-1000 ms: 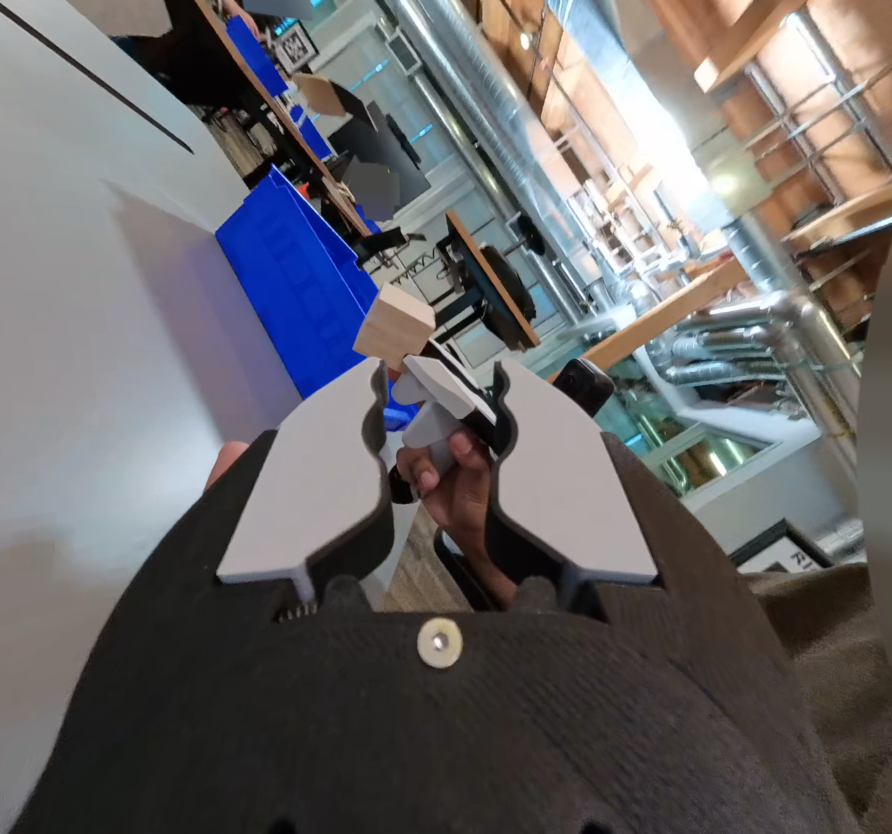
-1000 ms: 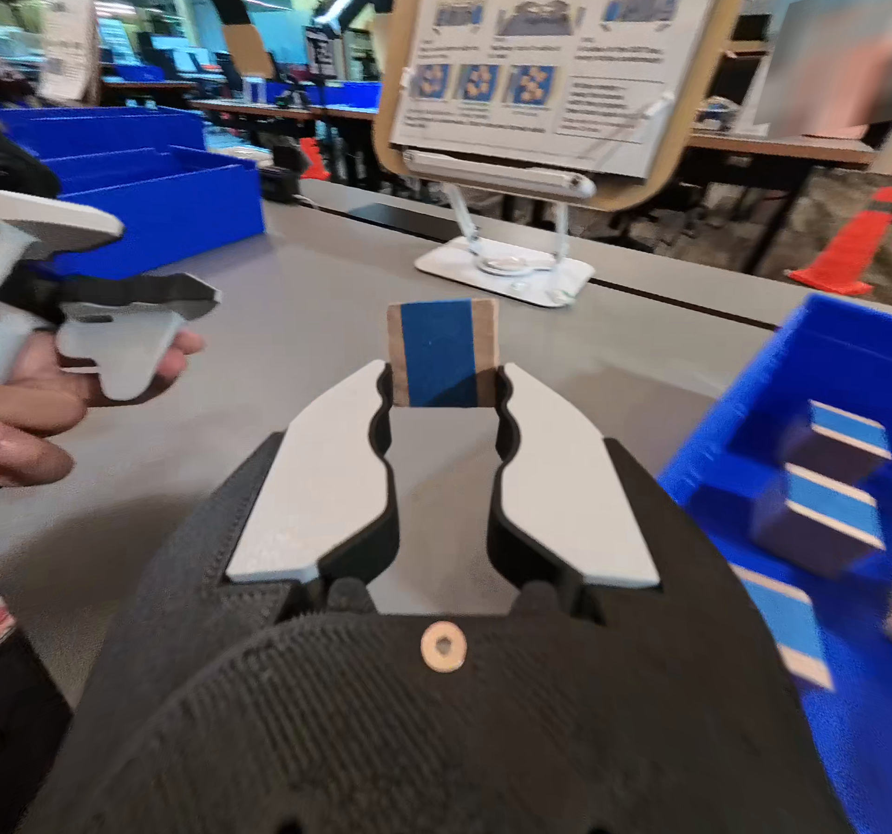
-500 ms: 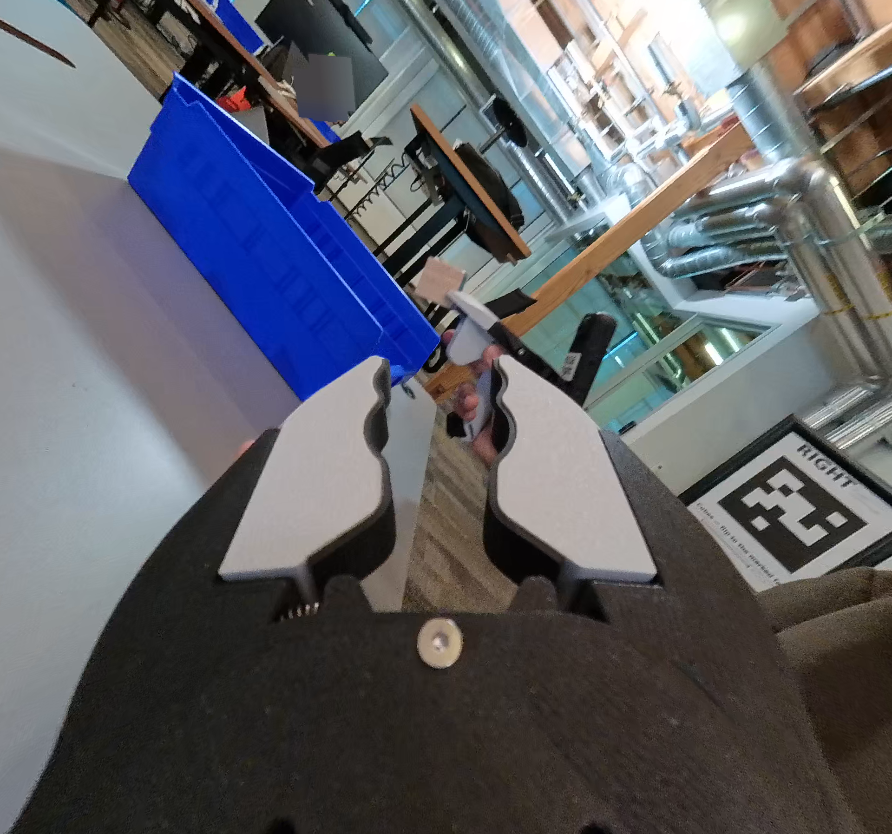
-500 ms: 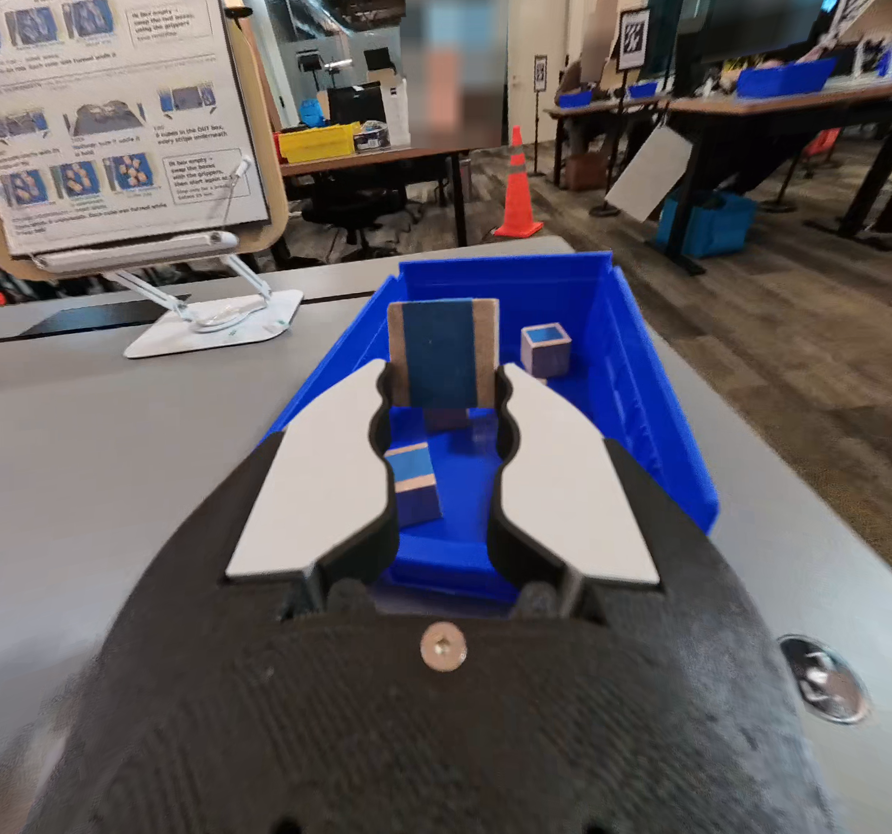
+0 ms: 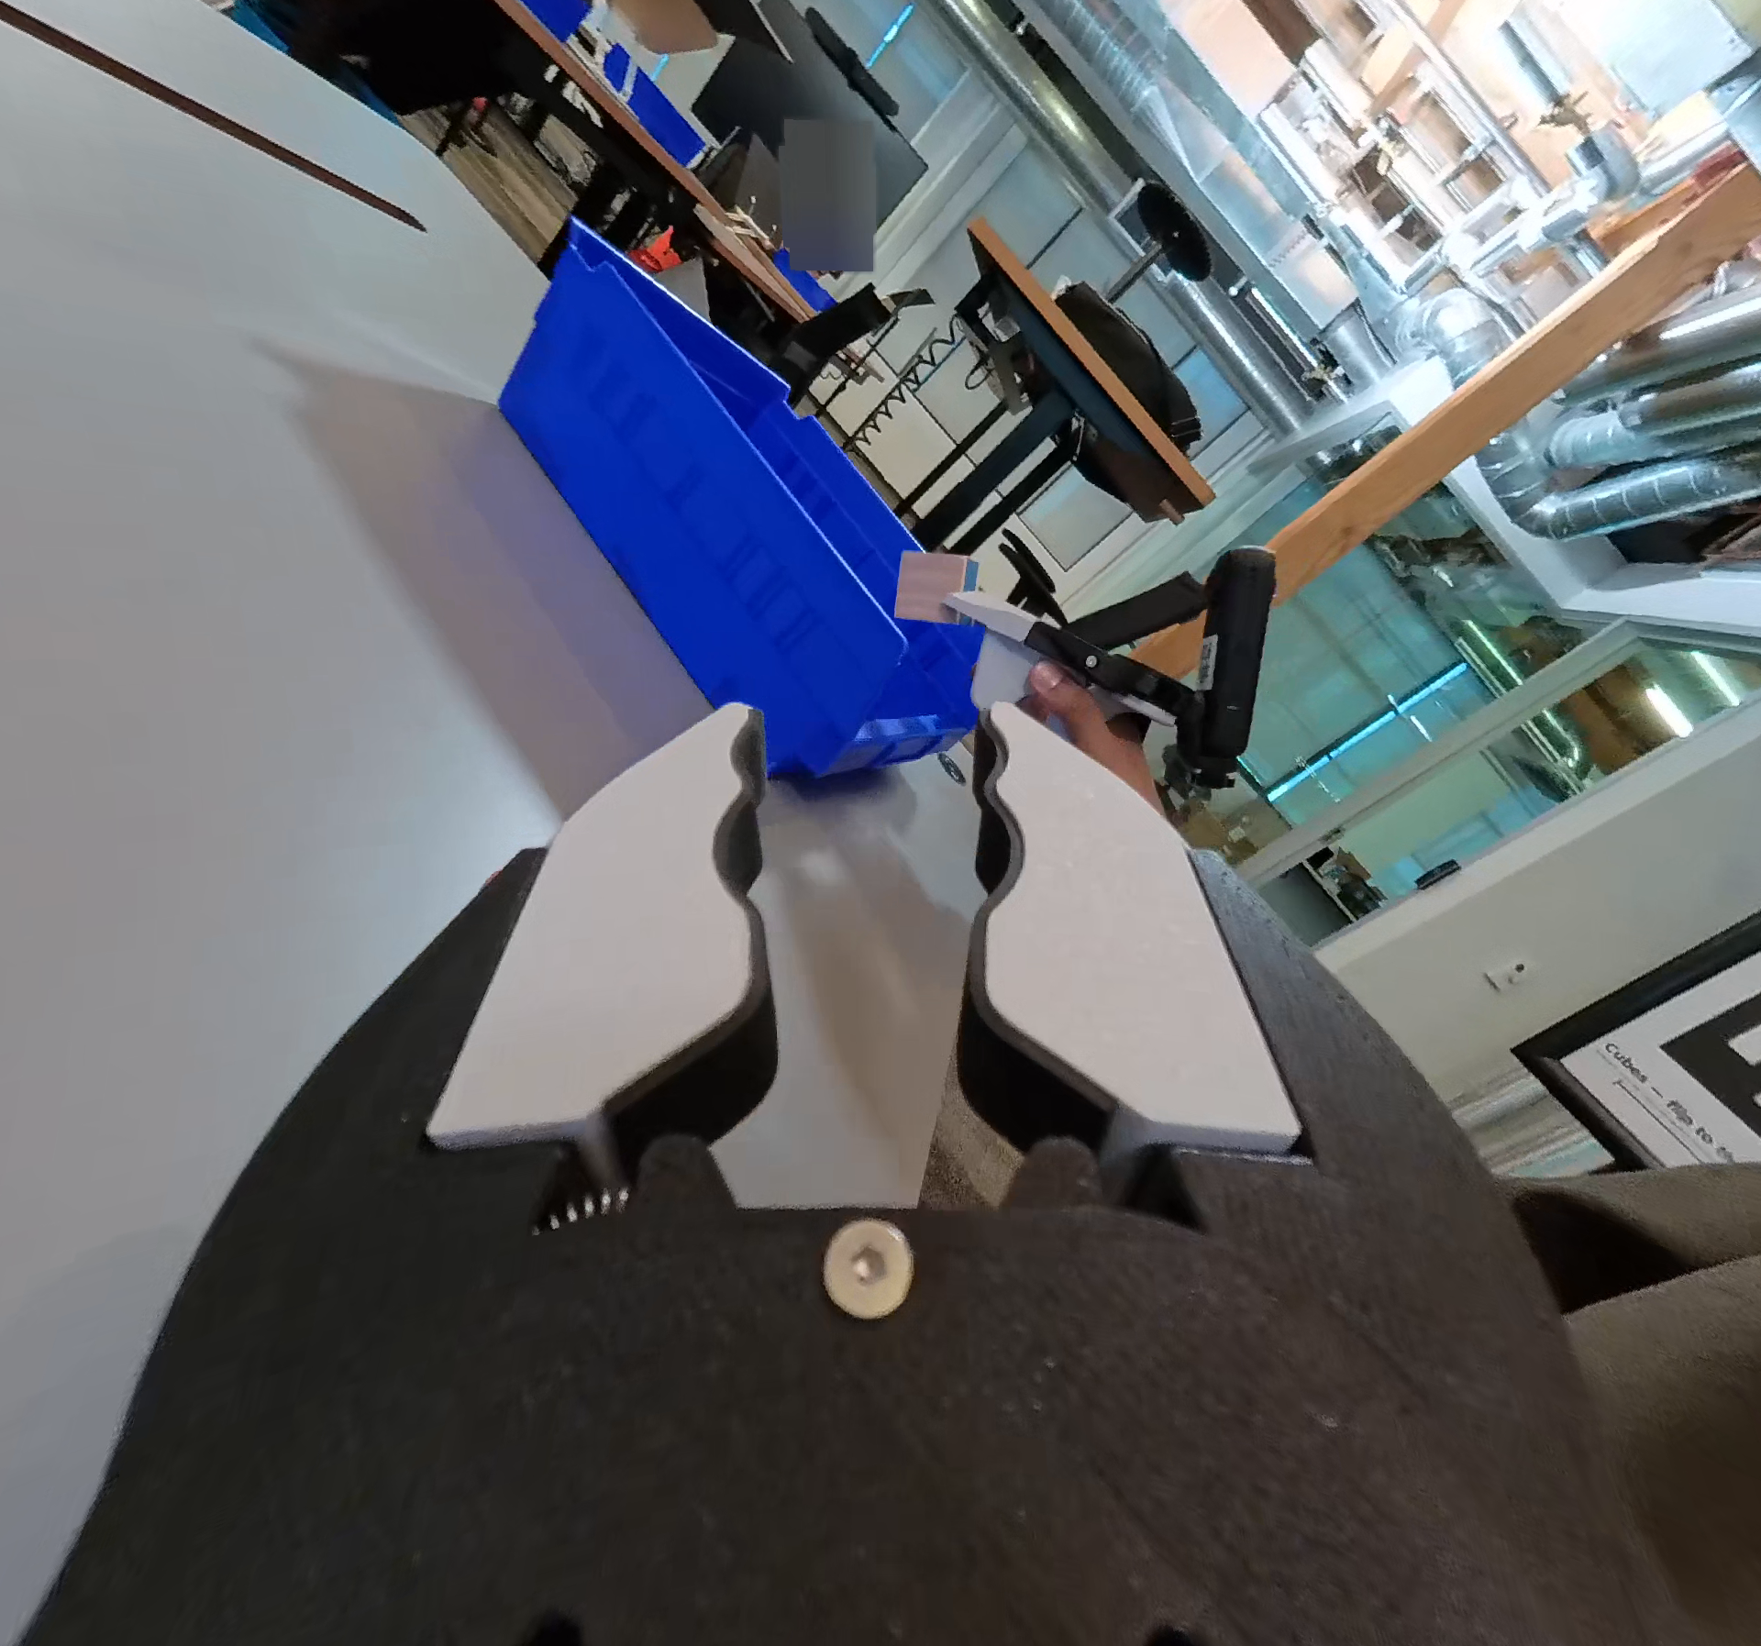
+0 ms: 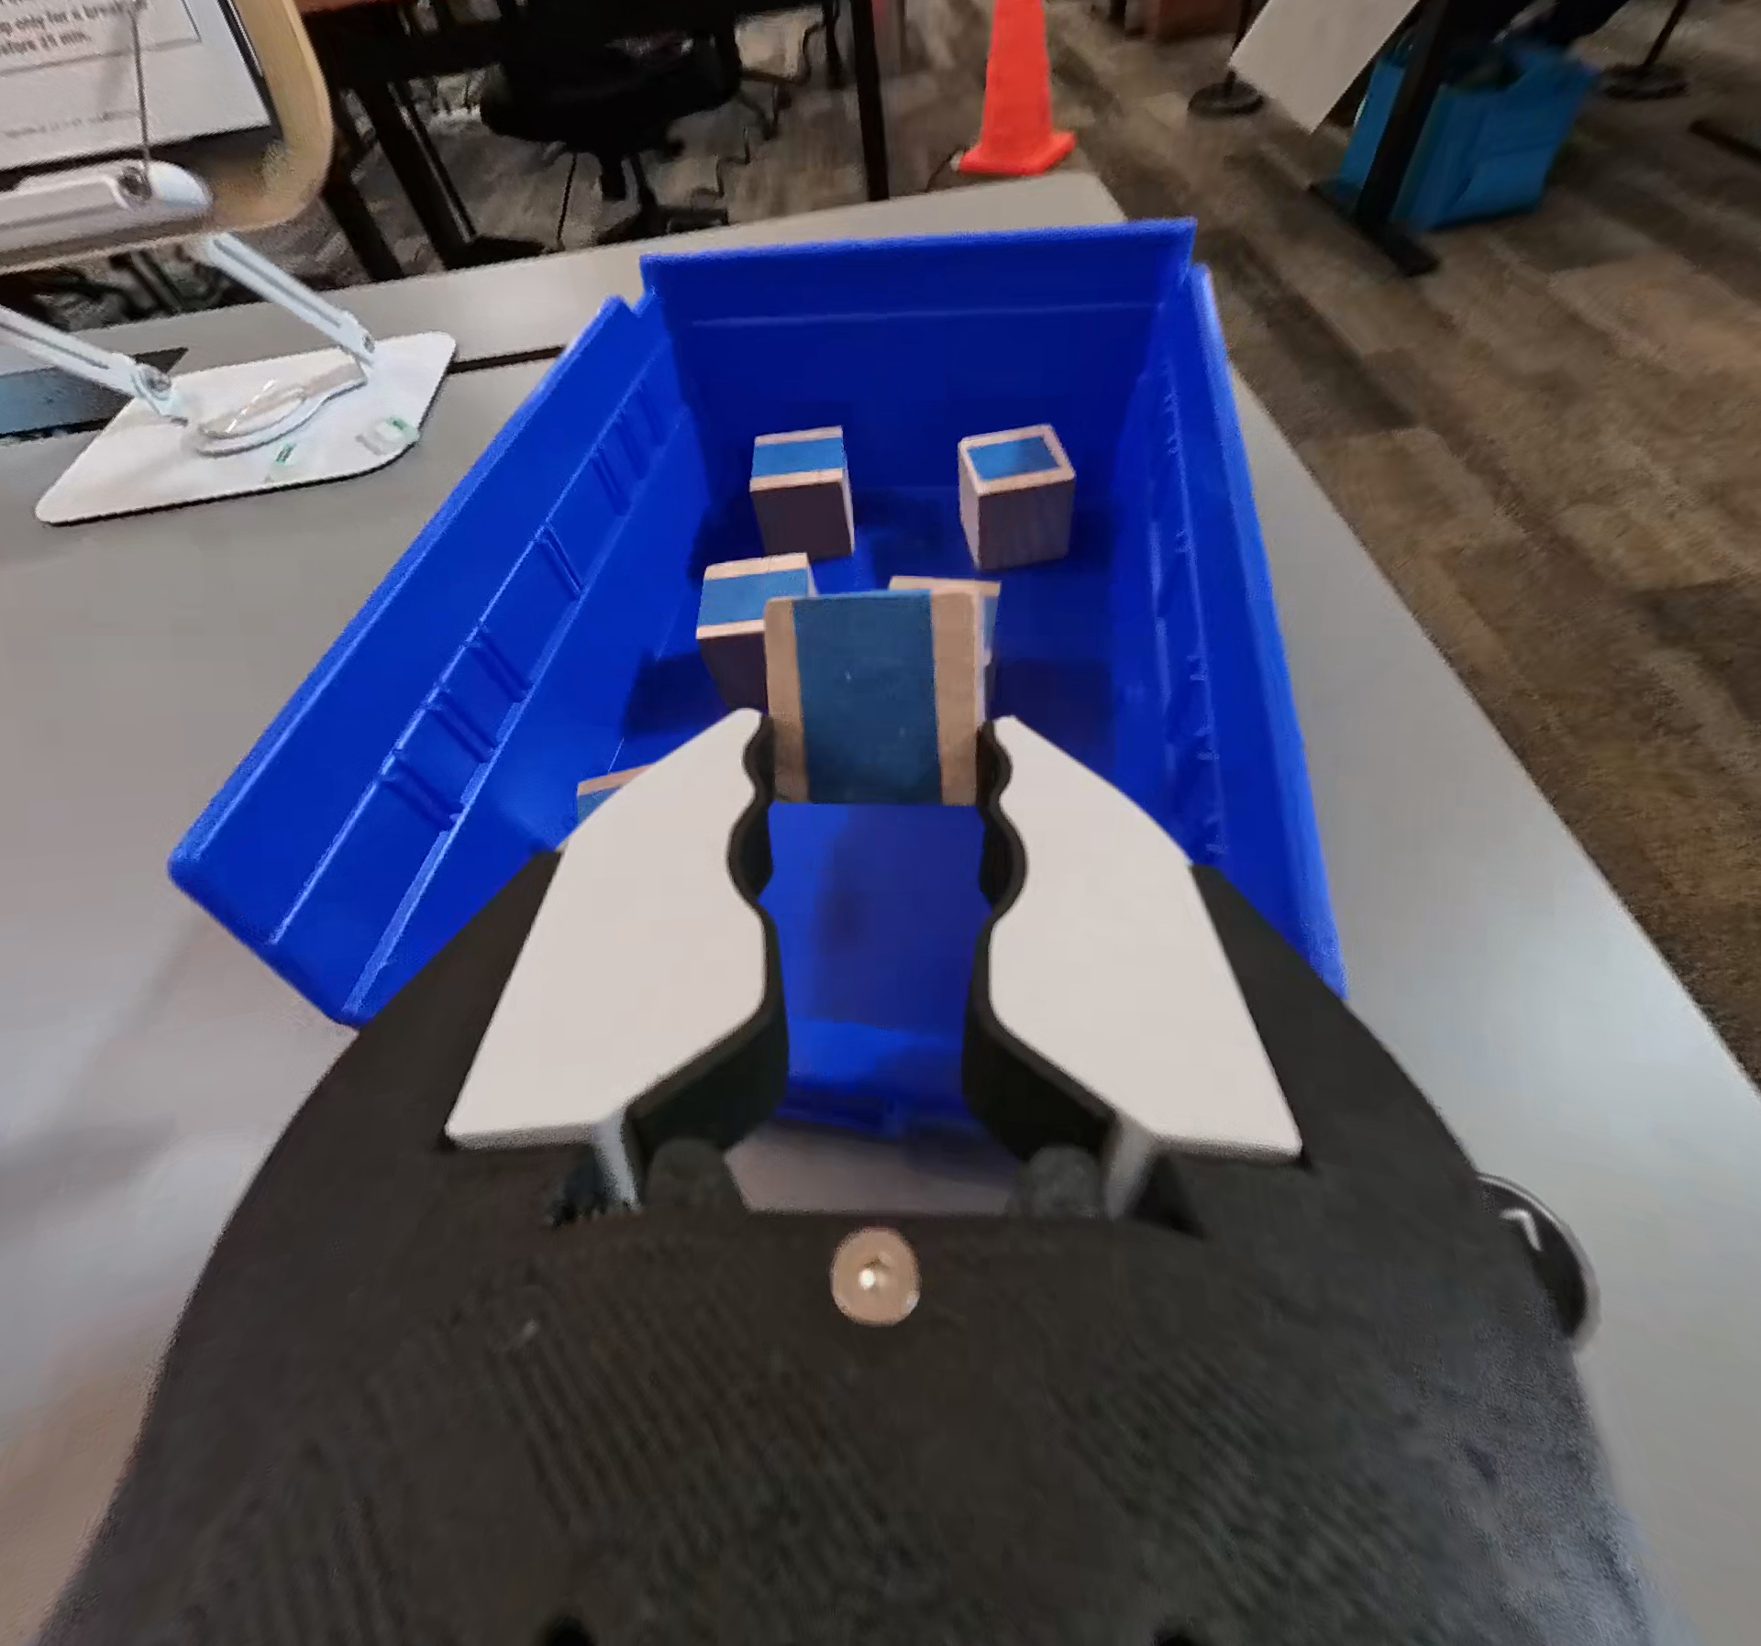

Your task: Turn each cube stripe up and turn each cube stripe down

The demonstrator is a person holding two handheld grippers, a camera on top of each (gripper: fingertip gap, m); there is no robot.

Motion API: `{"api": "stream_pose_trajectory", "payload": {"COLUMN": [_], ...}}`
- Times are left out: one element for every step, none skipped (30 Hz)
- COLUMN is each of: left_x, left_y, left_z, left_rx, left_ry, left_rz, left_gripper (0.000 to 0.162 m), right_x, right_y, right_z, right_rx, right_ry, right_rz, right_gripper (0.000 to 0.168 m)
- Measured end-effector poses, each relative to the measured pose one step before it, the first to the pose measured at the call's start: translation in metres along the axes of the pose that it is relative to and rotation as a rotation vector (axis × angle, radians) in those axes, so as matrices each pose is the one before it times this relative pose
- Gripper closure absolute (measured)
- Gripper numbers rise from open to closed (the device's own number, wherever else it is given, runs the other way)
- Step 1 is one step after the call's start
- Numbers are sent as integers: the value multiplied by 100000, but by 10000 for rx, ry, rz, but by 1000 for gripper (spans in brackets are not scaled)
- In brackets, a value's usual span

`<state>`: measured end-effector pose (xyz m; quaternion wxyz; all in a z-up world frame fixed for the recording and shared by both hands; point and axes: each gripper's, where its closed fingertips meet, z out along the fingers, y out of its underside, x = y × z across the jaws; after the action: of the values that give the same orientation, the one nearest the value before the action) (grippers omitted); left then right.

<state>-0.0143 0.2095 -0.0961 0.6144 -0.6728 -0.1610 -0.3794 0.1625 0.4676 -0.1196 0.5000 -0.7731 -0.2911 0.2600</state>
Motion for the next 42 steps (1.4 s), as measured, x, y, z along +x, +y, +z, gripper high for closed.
{"api": "stream_pose_trajectory", "payload": {"left_x": [-158, -158, -173, -210, -239, -297, -358, -364, -310, -320, -327, -302, -257, -198, -132, -93, -100, -100, -137, -139, -102, -49, -11, 11, 12, -1, 5, 17, 33, 27, 34, 43, 23, 19, 2, -2, 6, 13, 2, -6, -31, 1], "left_y": [-204, -217, -211, -212, -182, -141, -153, -143, -119, -127, -174, -219, -196, -128, -37, 46, 68, 74, 55, 35, 20, 0, -22, -25, -32, -11, 9, 7, -2, 29, 62, 80, 105, 108, 97, 67, 34, 2, 3, -7, -18, 6], "left_z": [-326, -327, -315, -304, -319, -315, -297, -278, -259, -247, -226, -195, -169, -124, -103, -74, -47, -20, -6, 23, 27, 16, 9, -14, -13, -13, -6, 4, 8, 24, 39, 43, 50, 39, 45, 24, 23, 3, -3, -2, -11, 1], "left_rx": [126, 131, 113, 103, 86, 64, 58, 32, -19, -27, 9, 46, 56, 44, 13, -7, 0, 8, 16, 16, 11, 12, 20, 28, 27, 10, -9, -10, -5, -13, -22, -30, -36, -37, -29, -15, 0, 3, -5, -4, 0, -4], "left_ry": [-67, -44, -60, -87, -116, -178, -242, -251, -231, -241, -251, -232, -191, -139, -79, -42, -29, -23, -27, -14, 18, 51, 66, 59, 26, -1, -15, -15, -13, -8, 1, 12, 17, 9, -4, -2, 1, -4, -6, -18, -33, -38], "left_rz": [-100, -99, -86, -40, 35, 112, 187, 256, 310, 337, 324, 280, 215, 137, 61, -6, -54, -80, -100, -129, -158, -175, -172, -135, -77, -20, 25, 48, 49, 37, 18, -5, -25, -34, -34, -25, -13, 4, 26, 43, 62, 108], "left_gripper": [120, 120, 120, 120, 120, 120, 119, 118, 117, 116, 115, 114, 114, 114, 114, 114, 114, 114, 114, 114, 114, 114, 114, 114, 114, 114, 114, 114, 114, 114, 114, 114, 114, 114, 114, 114, 114, 114, 114, 114, 114, 114], "right_x": [-123, -141, -114, -14, 174, 386, 190, 47, -30, -114, -173, -197, -172, -148, -102, -115, -77, -10, 76, 95, 111, 79, 53, 2, -118, -169, -179, -74, -8, 44, 31, 31, 30, 55, 68, 69, 65, 11, -6, -2, 13, 24], "right_y": [303, 217, 135, 131, 118, -39, -293, -394, -323, -119, 92, 269, 443, 479, 451, 336, 269, 220, 182, 191, 202, 223, 241, 173, 17, -1, -20, 32, 43, 65, 71, 59, 71, 99, 132, 187, 126, 28, 9, 14, 23, 28], "right_z": [514, 484, 454, 402, 330, 207, 89, 26, 36, 131, 226, 316, 370, 392, 368, 319, 241, 155, 78, 44, 39, 69, 101, 111, 68, 80, 77, 86, 108, 93, 75, 52, 48, 52, 71, 102, 75, 19, -2, -11, 1, -24], "right_rx": [-239, -211, -197, -221, -204, -76, 139, 191, 118, -8, -108, -197, -300, -327, -305, -218, -174, -139, -102, -116, -109, -118, -145, -100, -16, -5, -8, -38, -43, -56, -64, -60, -53, -59, -75, -102, -97, -29, -11, -6, 1, 7], "right_ry": [-145, -88, 2, 113, 275, 434, 303, 196, 134, 67, 11, -34, -75, -104, -119, -143, -141, -86, -25, 0, 20, 1, -18, -48, -141, -176, -172, -91, -34, 14, 11, 7, 10, 28, 29, 31, 28, 6, 11, 3, -12, -29], "right_rz": [67, -8, -95, -149, -140, -95, -138, -128, -123, -150, -164, -138, -80, 1, 88, 146, 142, 91, 36, -5, -18, -20, -9, 10, 19, -22, -59, -33, -59, -34, -13, 16, 13, 1, -13, -18, 0, -13, -1, 36, 59, 71], "right_gripper": [127, 127, 127, 126, 126, 127, 126, 126, 126, 126, 126, 126, 126, 126, 126, 126, 126, 126, 126, 126, 126, 126, 126, 126, 126, 126, 126, 126, 126, 126, 126, 126, 126, 126, 126, 126, 126, 126, 126, 126, 126, 126]}}
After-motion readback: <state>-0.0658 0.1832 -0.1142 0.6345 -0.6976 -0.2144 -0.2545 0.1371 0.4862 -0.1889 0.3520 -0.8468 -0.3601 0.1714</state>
